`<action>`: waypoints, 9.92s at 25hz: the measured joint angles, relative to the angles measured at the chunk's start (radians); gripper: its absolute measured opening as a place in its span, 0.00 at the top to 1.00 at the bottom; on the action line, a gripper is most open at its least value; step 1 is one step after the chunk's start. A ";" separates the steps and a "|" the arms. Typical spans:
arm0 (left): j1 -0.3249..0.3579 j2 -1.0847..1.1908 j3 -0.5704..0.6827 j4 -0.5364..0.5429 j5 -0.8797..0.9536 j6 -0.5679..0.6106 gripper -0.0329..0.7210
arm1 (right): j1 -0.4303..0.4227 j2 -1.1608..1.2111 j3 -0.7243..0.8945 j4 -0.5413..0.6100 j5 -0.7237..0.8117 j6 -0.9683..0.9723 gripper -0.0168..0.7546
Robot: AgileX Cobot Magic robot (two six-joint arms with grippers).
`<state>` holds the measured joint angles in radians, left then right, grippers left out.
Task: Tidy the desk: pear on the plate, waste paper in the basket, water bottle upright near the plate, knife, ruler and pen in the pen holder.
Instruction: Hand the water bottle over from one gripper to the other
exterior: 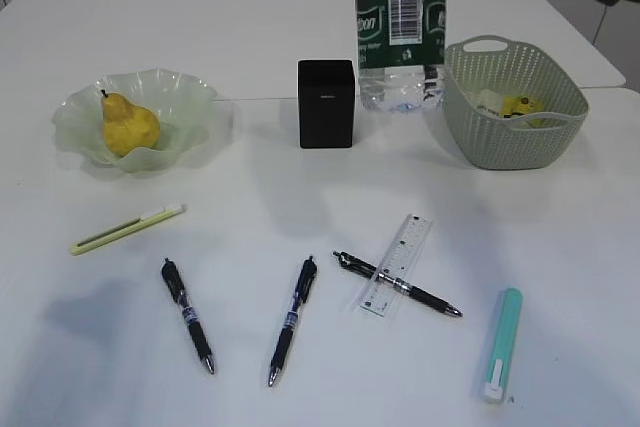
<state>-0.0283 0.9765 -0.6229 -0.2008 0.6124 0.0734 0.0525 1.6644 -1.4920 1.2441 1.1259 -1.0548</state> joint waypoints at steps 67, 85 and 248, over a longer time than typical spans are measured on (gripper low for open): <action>0.000 0.091 0.083 -0.401 -0.466 0.437 0.64 | 0.084 0.153 0.000 0.272 0.056 -0.331 0.47; 0.000 0.091 0.083 -0.672 -0.531 0.437 0.64 | 0.084 0.153 0.000 0.274 0.056 -0.331 0.47; -0.119 0.774 -0.329 -1.577 0.436 1.822 0.05 | 0.140 0.253 0.000 0.312 0.045 -0.500 0.47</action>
<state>-0.1478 1.7504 -0.9519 -1.7775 1.0485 1.8953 0.1930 1.9169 -1.4920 1.5558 1.1710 -1.5552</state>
